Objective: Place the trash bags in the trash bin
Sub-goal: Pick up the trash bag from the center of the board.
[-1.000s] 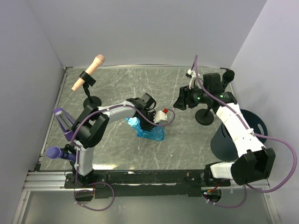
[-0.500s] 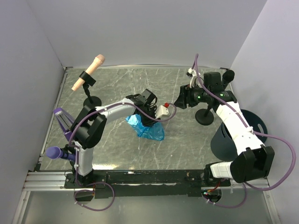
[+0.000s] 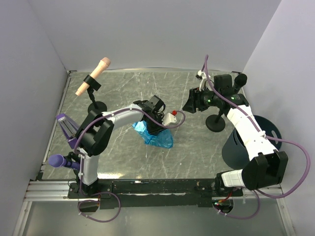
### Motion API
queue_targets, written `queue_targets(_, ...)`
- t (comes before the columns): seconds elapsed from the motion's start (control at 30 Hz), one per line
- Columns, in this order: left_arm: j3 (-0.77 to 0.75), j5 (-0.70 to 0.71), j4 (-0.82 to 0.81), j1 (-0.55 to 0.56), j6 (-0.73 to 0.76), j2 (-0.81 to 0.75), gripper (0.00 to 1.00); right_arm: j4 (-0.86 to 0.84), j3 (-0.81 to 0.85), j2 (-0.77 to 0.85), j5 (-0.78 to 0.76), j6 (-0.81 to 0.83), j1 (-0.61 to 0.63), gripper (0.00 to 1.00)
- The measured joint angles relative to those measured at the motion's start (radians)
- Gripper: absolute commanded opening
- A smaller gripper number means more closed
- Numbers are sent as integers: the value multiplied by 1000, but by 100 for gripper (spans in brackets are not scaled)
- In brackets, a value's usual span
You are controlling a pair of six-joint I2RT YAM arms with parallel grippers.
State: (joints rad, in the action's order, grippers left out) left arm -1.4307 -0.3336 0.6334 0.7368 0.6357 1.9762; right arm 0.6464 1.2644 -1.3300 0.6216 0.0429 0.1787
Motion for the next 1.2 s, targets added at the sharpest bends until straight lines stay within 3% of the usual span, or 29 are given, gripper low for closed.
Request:
queue_targets(0.4,19,-2,-2,0,6,5,30,0,0,0,0,0,0,68)
queue_targets(0.5,36,-2,0,0,8,7,23,0,0,0,0,0,0,68)
queue_targets(0.67,39,-10,-4,0,6,12,1,0,0,0,-1,1,0,68)
queue_targets(0.83,29,-42,21,-9,-2,12,1,0,0,0,-1,4,0,68)
queue_targets(1.03,-94,-204,80,-86,-87,13,1,7,3,-1,-2,20,-1,68)
queue_targets(1.2,-227,-488,31,-246,-280,-3,1,13,22,-2,-5,35,-1,66)
